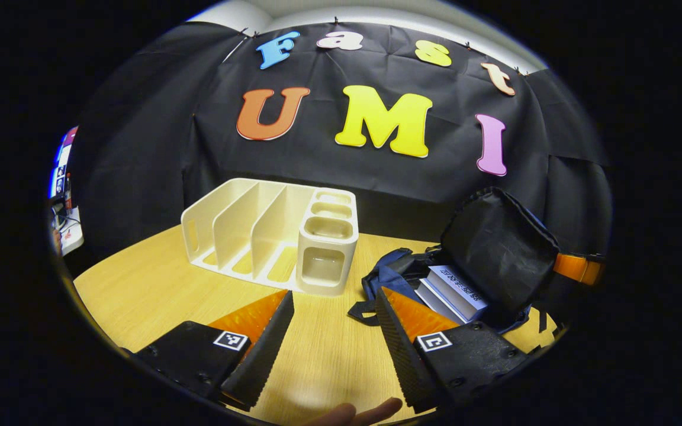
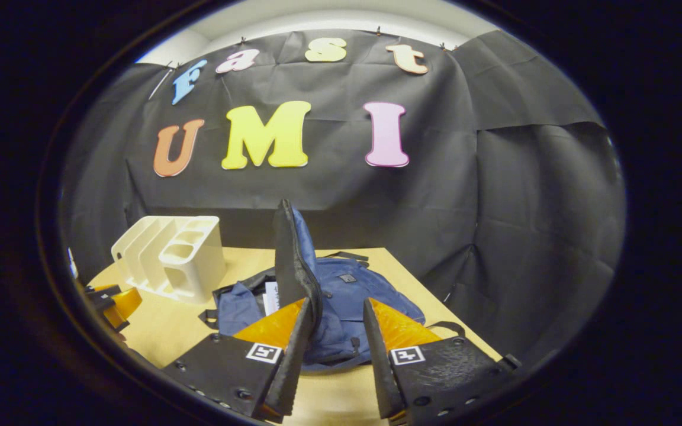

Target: Open the schoolbag, grab two books from the bookshelf and put them into the schoolbag.

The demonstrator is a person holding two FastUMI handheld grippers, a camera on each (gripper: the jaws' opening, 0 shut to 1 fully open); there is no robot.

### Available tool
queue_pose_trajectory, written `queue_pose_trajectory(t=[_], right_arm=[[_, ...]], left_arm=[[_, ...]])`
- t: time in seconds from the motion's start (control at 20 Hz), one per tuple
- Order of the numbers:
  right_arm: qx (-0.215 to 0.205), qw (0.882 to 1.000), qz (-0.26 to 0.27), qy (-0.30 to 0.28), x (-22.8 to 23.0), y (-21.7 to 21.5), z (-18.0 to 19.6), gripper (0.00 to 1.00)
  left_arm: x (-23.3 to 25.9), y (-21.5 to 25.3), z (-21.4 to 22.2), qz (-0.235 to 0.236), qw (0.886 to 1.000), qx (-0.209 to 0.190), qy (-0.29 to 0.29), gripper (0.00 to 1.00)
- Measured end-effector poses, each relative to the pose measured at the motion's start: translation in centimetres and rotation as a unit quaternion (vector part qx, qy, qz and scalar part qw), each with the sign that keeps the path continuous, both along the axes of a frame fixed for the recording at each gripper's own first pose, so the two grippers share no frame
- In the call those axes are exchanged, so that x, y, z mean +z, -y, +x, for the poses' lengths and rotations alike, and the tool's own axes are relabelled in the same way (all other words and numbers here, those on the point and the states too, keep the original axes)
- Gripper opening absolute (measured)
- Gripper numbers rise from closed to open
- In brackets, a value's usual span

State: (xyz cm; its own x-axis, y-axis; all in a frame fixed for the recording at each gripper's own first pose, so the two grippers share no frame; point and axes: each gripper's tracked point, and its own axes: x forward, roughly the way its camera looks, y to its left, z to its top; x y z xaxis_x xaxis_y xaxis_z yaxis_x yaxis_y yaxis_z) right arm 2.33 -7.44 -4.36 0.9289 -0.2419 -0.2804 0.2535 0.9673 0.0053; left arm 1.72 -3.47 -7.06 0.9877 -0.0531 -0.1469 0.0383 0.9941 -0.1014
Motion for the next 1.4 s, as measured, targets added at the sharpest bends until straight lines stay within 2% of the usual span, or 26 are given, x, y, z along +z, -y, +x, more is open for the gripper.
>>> queue_pose_trajectory(t=[0.1,0.3,0.45,0.5,0.75,0.85,0.95,1.4], right_arm=[[0.004,1.0,0.004,0.025,1.1,-0.7,-1.5,0.6],[0.017,0.998,-0.012,0.065,3.3,-1.4,-5.0,0.59],[0.023,0.995,-0.013,0.094,4.6,-1.8,-7.5,0.74],[0.027,0.995,-0.016,0.099,4.7,-1.9,-8.0,0.76],[0.041,0.993,-0.021,0.11,5.0,-2.7,-9.5,0.95],[0.041,0.994,-0.02,0.1,4.4,-2.8,-9.9,0.95],[0.036,0.993,-0.039,0.109,5.2,-2.5,-10.4,0.95],[0.029,0.995,-0.035,0.093,4.0,-2.5,-10.2,0.96]], left_arm=[[1.2,-0.1,-1.4,0.002,1.0,-0.01,0.013,0.88],[3.9,-3.0,-4.0,0.016,0.999,0.009,0.033,0.89],[5.5,-4.4,-6.0,0.029,0.998,0.015,0.048,0.9],[5.8,-5.0,-6.8,0.037,0.998,0.016,0.058,0.91],[7.6,-6.9,-9.4,0.061,0.994,0.017,0.087,0.96],[8.2,-6.5,-9.8,0.06,0.993,0.001,0.098,0.97],[8.1,-7.0,-9.9,0.066,0.993,0.01,0.098,0.97],[6.6,-7.2,-8.7,0.04,0.996,0.003,0.08,0.98]])
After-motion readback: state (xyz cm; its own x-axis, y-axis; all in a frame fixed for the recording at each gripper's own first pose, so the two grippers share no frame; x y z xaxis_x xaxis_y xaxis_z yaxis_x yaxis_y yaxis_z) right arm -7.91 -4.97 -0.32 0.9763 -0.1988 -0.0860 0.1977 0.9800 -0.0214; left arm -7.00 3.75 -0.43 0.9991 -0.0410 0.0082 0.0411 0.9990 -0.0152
